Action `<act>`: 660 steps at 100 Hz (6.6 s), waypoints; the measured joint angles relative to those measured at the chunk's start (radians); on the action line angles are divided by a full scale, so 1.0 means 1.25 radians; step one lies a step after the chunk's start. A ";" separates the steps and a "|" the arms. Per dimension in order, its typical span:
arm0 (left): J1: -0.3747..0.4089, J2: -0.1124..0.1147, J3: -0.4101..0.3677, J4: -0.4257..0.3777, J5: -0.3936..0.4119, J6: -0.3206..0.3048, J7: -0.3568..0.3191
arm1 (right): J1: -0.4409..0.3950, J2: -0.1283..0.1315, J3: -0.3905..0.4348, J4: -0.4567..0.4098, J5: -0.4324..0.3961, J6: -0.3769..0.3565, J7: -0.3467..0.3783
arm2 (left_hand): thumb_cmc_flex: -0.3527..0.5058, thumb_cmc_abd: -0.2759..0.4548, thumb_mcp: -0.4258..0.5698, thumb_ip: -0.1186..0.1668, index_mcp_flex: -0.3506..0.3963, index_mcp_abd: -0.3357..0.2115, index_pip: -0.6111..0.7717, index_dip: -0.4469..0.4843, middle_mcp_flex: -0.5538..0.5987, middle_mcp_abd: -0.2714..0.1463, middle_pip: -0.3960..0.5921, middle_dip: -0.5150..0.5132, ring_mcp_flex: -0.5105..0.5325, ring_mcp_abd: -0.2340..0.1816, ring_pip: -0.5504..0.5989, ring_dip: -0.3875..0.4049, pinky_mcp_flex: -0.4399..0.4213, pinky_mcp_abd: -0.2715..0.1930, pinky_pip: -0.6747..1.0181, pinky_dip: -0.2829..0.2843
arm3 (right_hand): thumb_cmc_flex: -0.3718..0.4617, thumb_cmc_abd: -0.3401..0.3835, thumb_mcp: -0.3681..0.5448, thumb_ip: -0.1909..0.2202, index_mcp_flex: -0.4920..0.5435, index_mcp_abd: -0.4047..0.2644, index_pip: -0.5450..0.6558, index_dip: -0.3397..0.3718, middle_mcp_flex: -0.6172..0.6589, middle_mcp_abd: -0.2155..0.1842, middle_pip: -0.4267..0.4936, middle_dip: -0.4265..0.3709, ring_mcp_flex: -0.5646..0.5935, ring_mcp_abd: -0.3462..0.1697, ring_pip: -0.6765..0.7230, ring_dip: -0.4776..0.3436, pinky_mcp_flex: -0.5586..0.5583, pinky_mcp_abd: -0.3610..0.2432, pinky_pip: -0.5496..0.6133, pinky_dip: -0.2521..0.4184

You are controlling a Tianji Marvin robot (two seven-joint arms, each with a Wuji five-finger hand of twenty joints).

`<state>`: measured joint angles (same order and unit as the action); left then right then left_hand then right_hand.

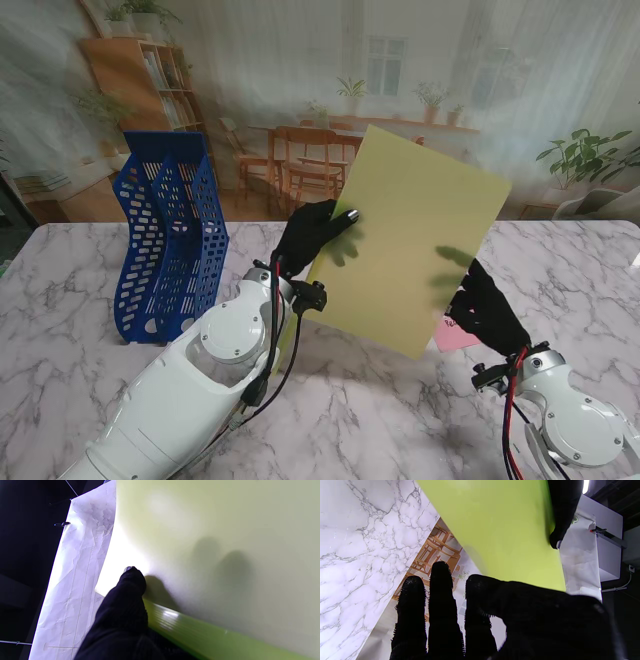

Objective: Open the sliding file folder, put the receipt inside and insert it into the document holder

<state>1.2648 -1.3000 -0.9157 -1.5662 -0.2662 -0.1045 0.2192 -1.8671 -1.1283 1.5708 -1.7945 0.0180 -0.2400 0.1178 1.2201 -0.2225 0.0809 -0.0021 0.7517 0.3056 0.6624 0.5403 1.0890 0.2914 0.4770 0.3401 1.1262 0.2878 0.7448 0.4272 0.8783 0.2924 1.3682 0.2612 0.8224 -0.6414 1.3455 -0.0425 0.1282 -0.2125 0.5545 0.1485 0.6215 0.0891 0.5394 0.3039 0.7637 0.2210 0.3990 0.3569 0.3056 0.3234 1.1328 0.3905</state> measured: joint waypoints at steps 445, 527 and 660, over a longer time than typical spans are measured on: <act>0.055 0.010 -0.003 0.050 -0.100 0.053 -0.132 | 0.058 -0.023 -0.039 -0.030 0.063 0.202 -0.064 | -0.020 0.055 -0.022 0.000 -0.107 0.018 -0.244 -0.057 -0.185 0.046 -0.063 -0.010 -0.146 0.043 -0.025 0.003 -0.137 0.018 -0.054 0.058 | -0.040 0.069 -0.280 -0.147 0.543 0.293 0.316 0.150 0.547 0.118 0.169 0.087 0.415 0.034 0.492 0.166 0.500 0.152 0.318 0.004; 0.122 0.066 -0.122 0.042 0.058 0.008 -0.187 | 0.218 -0.032 -0.157 0.100 0.043 0.471 -0.048 | -0.112 0.095 -0.054 0.002 -0.192 -0.034 -0.358 -0.109 -0.478 -0.021 -0.177 -0.030 -0.593 0.054 -0.286 -0.004 -0.637 -0.002 -0.411 0.139 | -0.040 0.069 -0.262 -0.151 0.551 0.320 0.317 0.184 0.547 0.131 0.175 0.102 0.415 0.041 0.530 0.166 0.505 0.167 0.318 0.001; -0.241 0.077 0.252 0.200 0.285 -0.144 -0.313 | 0.271 -0.036 -0.218 0.163 0.067 0.567 -0.002 | -0.113 0.006 0.531 0.110 -0.382 -0.249 -0.414 -0.111 -0.769 -0.195 -0.403 -0.248 -0.853 -0.228 -0.598 -0.312 -0.703 -0.314 -1.080 -0.172 | -0.032 0.070 -0.257 -0.159 0.548 0.353 0.317 0.194 0.545 0.131 0.177 0.106 0.415 0.041 0.525 0.163 0.501 0.168 0.318 0.000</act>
<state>0.9635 -1.2033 -0.6006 -1.3168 0.0902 -0.2846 -0.1718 -1.5281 -1.1732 1.2977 -1.5910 0.1023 0.4694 0.1157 1.0783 -0.2152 0.7449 0.1360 0.2744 -0.0061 0.1448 0.4017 0.1282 0.0479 -0.0266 0.0297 0.0605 0.0024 -0.0022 0.0375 -0.0007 -0.0997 0.0182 0.0459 0.7829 -0.5544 1.0242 -0.2413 0.8136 0.2292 0.9507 0.3915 1.3024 0.2534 0.7612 0.4363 1.2830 0.2728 1.0556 0.5602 0.9324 0.5337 1.5301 0.3910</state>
